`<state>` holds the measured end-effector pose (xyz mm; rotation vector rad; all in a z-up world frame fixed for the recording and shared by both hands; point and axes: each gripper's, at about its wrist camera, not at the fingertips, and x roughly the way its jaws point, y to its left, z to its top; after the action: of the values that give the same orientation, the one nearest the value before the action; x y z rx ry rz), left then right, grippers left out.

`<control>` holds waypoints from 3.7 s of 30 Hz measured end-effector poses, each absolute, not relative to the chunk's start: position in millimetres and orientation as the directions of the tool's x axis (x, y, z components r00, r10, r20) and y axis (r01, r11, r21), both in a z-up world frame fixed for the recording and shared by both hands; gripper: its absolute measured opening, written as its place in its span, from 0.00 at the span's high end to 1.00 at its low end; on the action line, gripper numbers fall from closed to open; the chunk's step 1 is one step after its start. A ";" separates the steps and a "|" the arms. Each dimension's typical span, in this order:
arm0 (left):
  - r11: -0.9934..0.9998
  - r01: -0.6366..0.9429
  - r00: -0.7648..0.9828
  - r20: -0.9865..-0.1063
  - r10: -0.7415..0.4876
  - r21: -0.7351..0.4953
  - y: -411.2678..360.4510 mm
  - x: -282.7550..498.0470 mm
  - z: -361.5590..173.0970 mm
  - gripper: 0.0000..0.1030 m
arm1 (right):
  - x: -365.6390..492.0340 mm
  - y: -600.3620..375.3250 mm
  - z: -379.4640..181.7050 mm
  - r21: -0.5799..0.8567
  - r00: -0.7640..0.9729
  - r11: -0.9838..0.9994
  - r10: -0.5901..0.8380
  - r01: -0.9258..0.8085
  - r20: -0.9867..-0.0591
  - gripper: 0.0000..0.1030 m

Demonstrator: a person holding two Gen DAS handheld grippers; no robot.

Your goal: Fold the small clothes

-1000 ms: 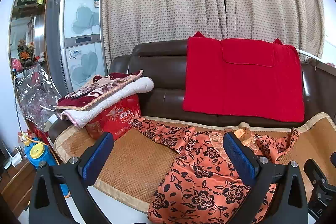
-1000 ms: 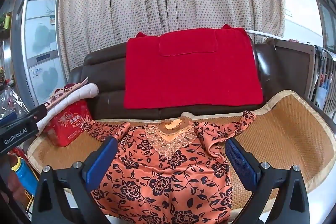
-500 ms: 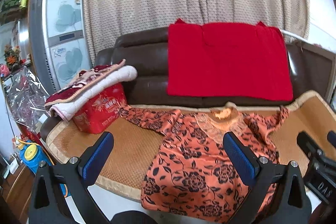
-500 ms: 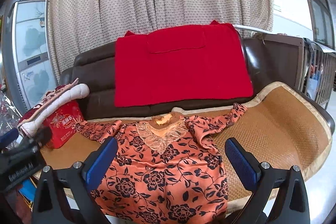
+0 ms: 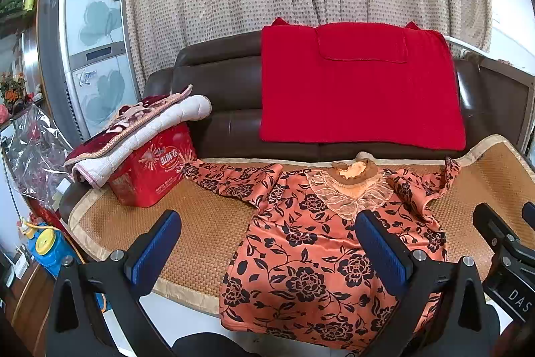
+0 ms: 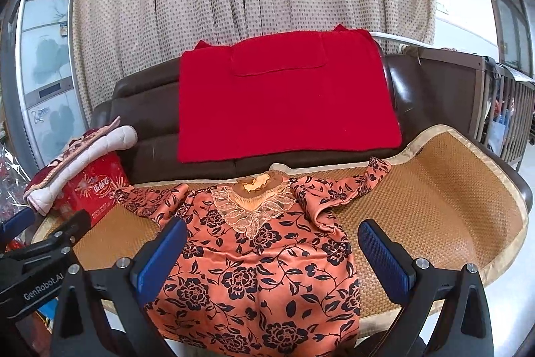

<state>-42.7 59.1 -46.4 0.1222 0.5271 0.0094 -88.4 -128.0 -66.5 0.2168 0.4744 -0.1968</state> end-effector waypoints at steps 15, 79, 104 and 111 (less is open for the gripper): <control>0.993 0.016 0.858 -0.511 0.048 0.120 60.8 -25.2 -49.6 0.00 | -69.7 -130.9 -68.6 0.161 0.863 0.957 -0.137 0.242 -0.486 0.00; 0.964 -0.256 0.632 -0.767 0.111 -0.072 130.1 272.6 -222.3 0.00 | 266.1 -126.8 -324.9 0.620 0.261 0.779 0.619 -0.088 -0.741 0.88; 0.883 0.139 0.306 -0.829 -0.468 -0.447 8.0 352.4 -284.3 0.43 | 250.2 -315.7 -344.1 0.760 0.586 0.582 0.521 0.289 -0.621 0.69; 0.882 0.188 0.277 -0.838 -0.469 -0.432 -10.3 352.3 -283.3 0.92 | 235.0 -315.1 -340.8 0.764 0.587 0.577 0.524 0.289 -0.618 0.69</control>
<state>352.3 -10.3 -283.3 -0.2687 1.2146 -0.4480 235.0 -315.1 -340.8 0.9849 0.9733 0.1664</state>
